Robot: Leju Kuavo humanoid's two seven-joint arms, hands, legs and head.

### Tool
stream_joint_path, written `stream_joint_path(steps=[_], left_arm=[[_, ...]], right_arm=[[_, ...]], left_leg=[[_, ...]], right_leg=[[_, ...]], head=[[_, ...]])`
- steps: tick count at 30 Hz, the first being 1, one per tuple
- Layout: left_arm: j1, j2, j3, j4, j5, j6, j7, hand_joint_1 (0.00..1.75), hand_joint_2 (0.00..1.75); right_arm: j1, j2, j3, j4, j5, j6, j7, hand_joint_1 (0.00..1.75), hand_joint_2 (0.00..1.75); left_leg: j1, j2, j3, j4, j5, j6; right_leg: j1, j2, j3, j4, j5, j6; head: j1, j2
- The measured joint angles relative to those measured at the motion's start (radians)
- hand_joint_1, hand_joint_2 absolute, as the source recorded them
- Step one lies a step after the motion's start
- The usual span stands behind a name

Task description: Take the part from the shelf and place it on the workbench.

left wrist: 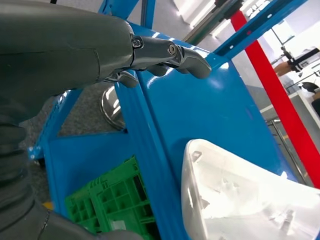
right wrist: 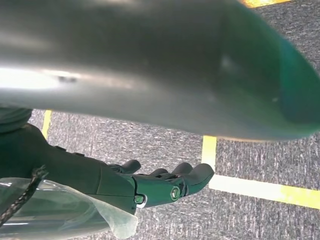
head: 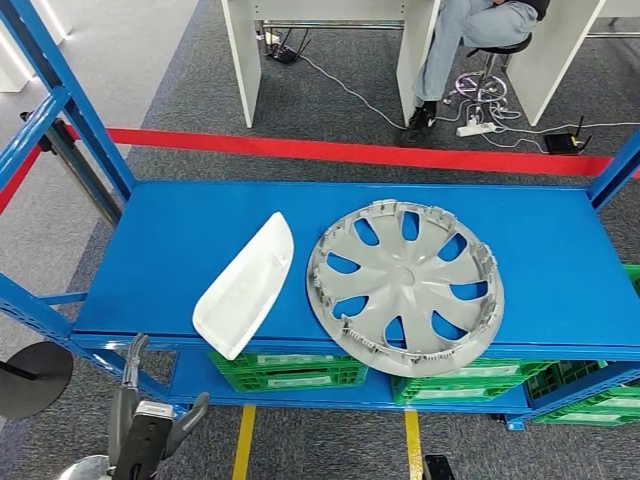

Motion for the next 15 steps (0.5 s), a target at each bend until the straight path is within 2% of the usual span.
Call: stream_joint_path(steps=[7, 15], left_arm=[[-0.061, 0.014, -0.026, 0.004, -0.23, -0.013, 0.077, 0.0, 1.75], [-0.094, 0.029, -0.053, 0.004, -0.259, -0.018, 0.093, 0.0, 1.75]], right_arm=[[-0.007, 0.0, 0.0, 0.0, 0.008, 0.017, 0.016, 0.0, 0.0], [-0.01, 0.0, 0.0, 0.0, 0.009, 0.017, 0.017, 0.0, 0.0]], left_leg=[[0.0, 0.0, 0.0, 0.0, 0.0, 0.0], [0.0, 0.0, 0.0, 0.0, 0.0, 0.0]], right_leg=[[0.0, 0.0, 0.0, 0.0, 0.0, 0.0], [0.0, 0.0, 0.0, 0.0, 0.0, 0.0]], head=[[0.0, 0.0], [0.0, 0.0]])
